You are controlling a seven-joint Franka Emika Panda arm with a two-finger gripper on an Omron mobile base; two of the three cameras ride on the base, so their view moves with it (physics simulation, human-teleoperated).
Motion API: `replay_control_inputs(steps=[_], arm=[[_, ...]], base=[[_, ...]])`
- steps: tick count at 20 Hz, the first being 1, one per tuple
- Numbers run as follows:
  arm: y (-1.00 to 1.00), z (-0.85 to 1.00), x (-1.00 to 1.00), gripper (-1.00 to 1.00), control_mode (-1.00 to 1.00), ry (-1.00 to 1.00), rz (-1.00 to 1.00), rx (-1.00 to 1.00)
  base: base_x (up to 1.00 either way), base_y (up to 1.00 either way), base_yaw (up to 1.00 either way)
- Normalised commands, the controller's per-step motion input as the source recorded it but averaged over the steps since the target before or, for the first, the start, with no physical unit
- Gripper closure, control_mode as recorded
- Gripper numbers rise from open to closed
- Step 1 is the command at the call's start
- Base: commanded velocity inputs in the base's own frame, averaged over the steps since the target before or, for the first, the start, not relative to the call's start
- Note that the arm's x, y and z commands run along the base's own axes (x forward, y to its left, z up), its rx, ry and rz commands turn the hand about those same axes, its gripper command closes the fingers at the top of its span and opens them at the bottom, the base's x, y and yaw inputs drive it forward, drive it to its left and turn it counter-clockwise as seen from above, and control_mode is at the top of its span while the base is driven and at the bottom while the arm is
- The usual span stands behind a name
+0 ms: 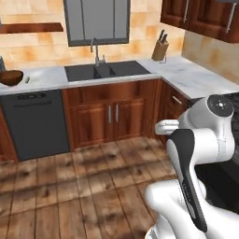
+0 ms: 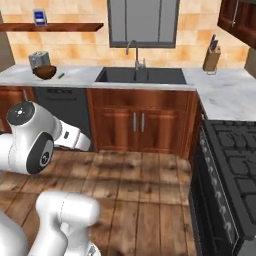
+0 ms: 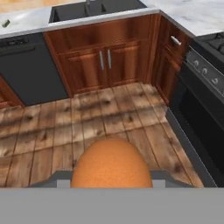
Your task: Pick the egg and butter from the fridge and place them by the bowl for mixing.
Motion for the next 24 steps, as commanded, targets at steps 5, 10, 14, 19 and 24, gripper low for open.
replay_control_inputs(steps=[5, 10, 14, 19, 24], arm=[[0.0, 0.0, 0.0, 1.0, 1.0, 0.0, 0.0, 0.0], [0.0, 0.0, 0.0, 1.0, 1.0, 0.0, 0.0, 0.0], [0.0, 0.0, 0.0, 1.0, 1.0, 0.0, 0.0, 0.0], [0.0, 0.0, 0.0, 1.0, 1.0, 0.0, 0.0, 0.0], [0.0, 0.0, 0.0, 1.0, 1.0, 0.0, 0.0, 0.0]], base=[[0.86, 0.17, 0.32], [0.93, 0.21, 0.23], [0.93, 0.22, 0.2], [0.94, 0.33, 0.06], [0.88, 0.46, 0.07]])
